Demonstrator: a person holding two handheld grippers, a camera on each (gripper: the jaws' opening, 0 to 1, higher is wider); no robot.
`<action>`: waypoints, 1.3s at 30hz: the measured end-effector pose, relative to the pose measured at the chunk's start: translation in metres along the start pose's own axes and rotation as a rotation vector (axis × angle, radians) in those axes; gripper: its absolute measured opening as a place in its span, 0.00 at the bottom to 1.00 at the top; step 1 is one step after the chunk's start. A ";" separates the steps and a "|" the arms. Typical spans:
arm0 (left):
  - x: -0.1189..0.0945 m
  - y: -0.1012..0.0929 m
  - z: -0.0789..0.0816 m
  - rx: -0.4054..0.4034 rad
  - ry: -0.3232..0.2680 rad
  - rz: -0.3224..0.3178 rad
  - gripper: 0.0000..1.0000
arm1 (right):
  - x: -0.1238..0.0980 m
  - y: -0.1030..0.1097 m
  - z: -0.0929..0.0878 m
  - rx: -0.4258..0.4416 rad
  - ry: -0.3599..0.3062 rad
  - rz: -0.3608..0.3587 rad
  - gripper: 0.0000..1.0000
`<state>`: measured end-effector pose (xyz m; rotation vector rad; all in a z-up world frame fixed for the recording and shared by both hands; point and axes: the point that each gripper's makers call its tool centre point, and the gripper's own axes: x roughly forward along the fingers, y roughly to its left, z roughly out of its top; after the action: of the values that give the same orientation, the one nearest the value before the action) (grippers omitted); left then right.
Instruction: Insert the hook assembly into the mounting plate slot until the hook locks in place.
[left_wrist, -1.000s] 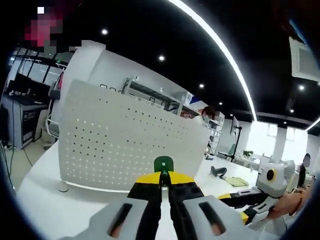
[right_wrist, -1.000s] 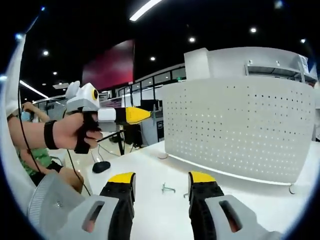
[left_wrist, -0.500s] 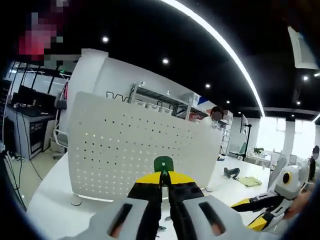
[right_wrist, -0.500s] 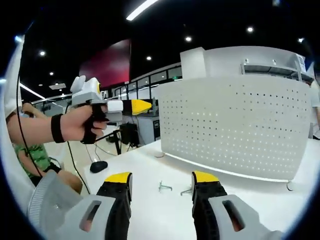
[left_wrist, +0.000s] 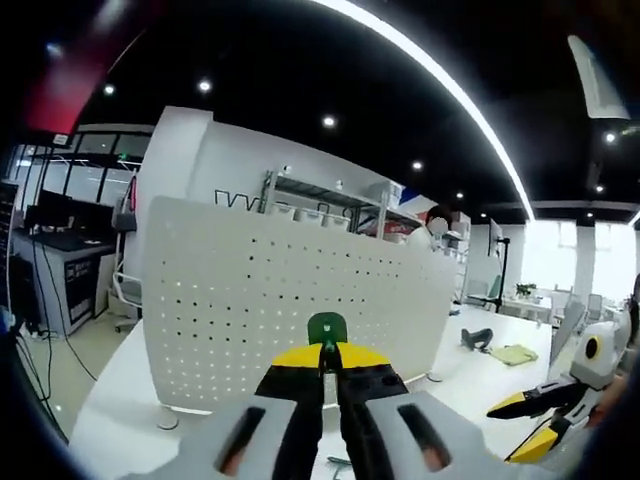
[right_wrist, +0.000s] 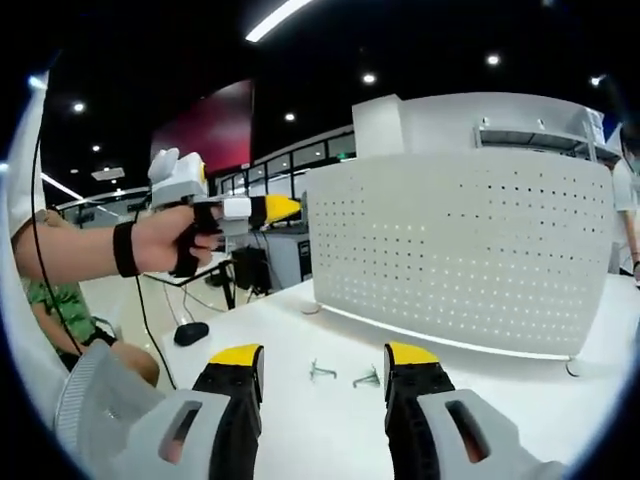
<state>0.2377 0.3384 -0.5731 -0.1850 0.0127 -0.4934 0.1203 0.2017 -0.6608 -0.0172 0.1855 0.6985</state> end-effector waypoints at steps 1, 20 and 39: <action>0.002 0.001 0.001 0.002 0.000 -0.002 0.03 | 0.000 -0.001 0.000 -0.001 0.000 -0.003 0.49; 0.020 0.020 0.014 0.045 -0.024 0.044 0.03 | -0.006 -0.006 0.001 -0.015 -0.001 -0.024 0.46; 0.042 0.039 0.027 0.109 -0.070 0.128 0.03 | -0.013 -0.017 0.000 -0.008 -0.013 -0.056 0.51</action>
<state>0.2949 0.3573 -0.5526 -0.0941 -0.0703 -0.3590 0.1216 0.1809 -0.6592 -0.0255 0.1696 0.6436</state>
